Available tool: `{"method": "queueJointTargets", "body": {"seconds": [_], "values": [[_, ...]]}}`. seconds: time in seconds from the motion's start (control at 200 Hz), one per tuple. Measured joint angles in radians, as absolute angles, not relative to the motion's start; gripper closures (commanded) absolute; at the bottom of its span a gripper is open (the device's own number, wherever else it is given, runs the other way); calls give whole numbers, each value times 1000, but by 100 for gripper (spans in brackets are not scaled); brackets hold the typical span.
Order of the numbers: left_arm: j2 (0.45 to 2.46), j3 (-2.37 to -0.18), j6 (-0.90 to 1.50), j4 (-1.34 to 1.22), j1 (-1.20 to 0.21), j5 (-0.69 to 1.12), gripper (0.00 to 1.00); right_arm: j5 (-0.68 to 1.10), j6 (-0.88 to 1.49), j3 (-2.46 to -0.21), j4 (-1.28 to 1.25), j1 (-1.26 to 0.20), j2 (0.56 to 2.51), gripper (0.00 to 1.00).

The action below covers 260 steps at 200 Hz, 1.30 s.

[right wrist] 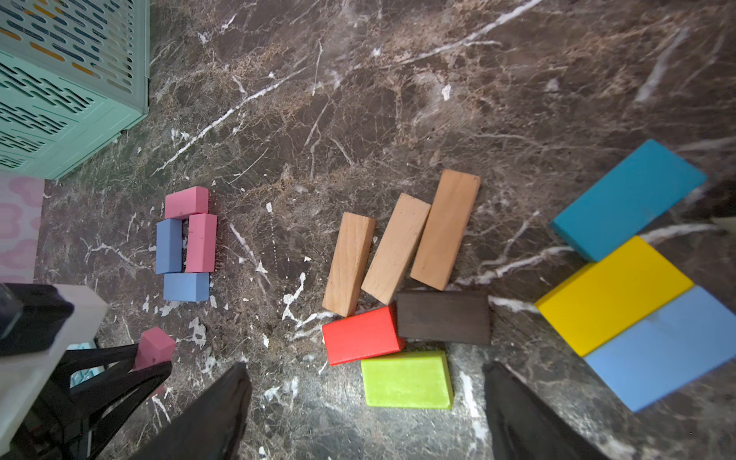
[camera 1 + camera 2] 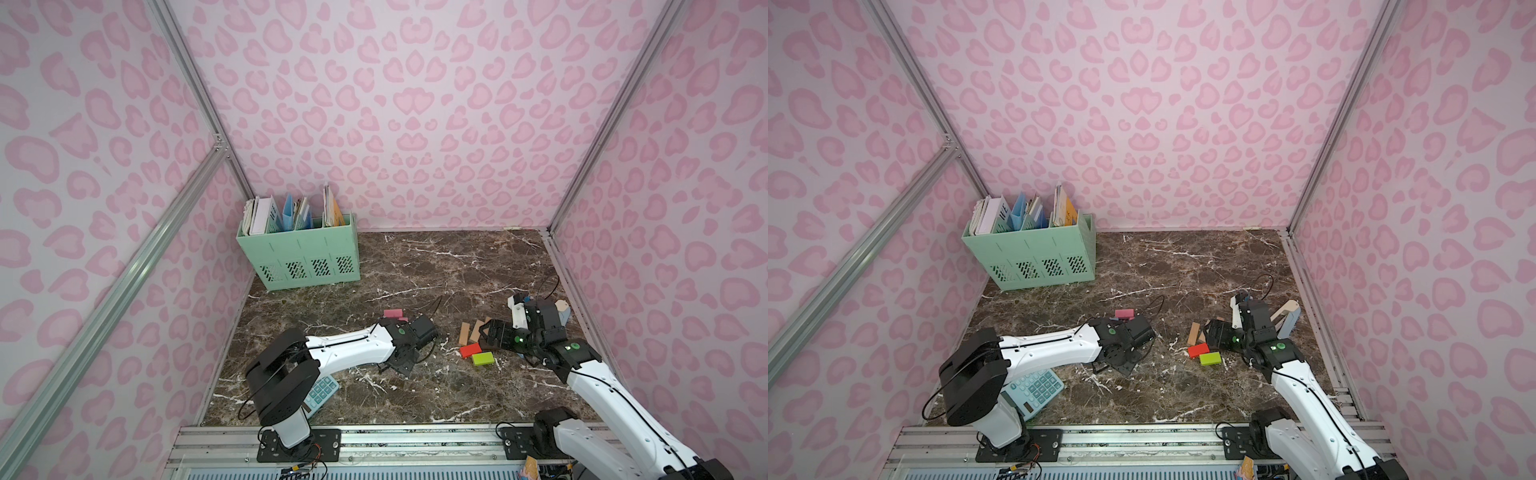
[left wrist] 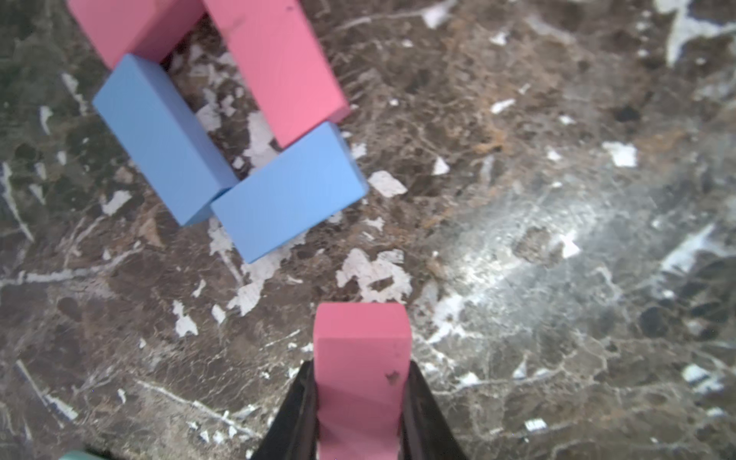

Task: Assemble the number 8 with building blocks
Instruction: Assemble the building block at the center of the board.

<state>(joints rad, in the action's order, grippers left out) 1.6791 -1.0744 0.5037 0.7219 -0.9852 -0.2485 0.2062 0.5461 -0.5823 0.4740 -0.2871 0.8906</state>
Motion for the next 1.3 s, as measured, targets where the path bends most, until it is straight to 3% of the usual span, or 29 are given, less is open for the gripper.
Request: {"method": "queueJointTargets", "body": {"seconds": [0.655,1.3], "values": [[1683,-981,632,615,-877,-177,91,214,556,-575,465,-288,900,8],[1676,-928,727,554,-850,-160,80,220,565,-556,439,-288,917,8]]}}
